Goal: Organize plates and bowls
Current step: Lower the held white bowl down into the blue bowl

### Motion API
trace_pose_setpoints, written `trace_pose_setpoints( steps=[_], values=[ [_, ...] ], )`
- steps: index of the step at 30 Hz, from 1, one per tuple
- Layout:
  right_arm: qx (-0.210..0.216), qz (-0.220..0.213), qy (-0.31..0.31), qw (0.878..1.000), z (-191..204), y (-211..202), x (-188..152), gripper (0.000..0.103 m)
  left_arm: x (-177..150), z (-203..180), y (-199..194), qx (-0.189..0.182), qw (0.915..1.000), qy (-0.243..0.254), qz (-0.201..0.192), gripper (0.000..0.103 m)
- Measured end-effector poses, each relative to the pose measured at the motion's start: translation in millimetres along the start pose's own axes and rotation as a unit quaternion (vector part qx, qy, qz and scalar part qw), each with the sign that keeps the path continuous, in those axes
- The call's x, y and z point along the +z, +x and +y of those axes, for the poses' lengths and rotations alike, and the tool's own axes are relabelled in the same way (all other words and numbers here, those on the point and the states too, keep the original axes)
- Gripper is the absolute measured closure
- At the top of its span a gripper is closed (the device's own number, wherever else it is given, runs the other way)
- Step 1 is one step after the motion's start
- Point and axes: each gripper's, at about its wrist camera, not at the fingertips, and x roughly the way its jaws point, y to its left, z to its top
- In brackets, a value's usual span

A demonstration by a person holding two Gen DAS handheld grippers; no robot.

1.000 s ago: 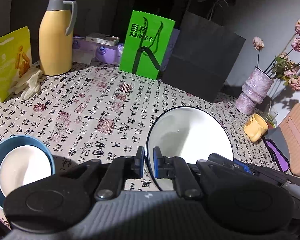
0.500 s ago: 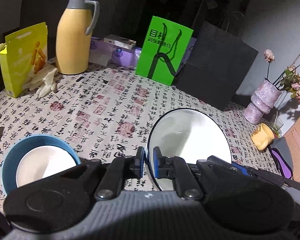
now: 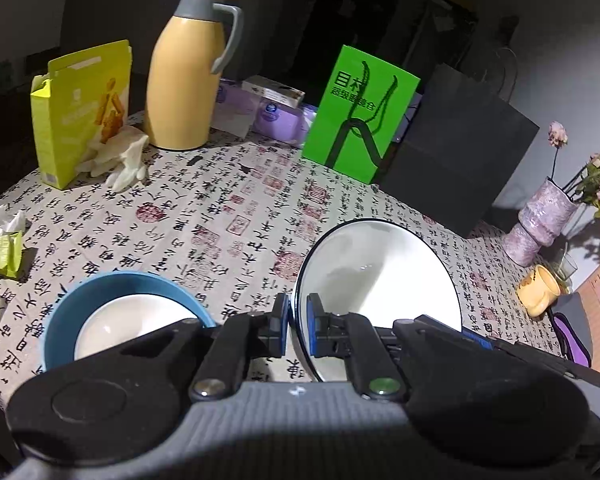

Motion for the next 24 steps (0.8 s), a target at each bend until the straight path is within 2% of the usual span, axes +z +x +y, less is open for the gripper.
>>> trace_pose_setpoints(
  steps=[24],
  values=[
    [0.033,0.008,-0.016,0.999,36.5,14.1,-0.1,0.092,3.4,45.9,-16.7,0.019,0.9994,-0.028,-0.012,0.093]
  ],
)
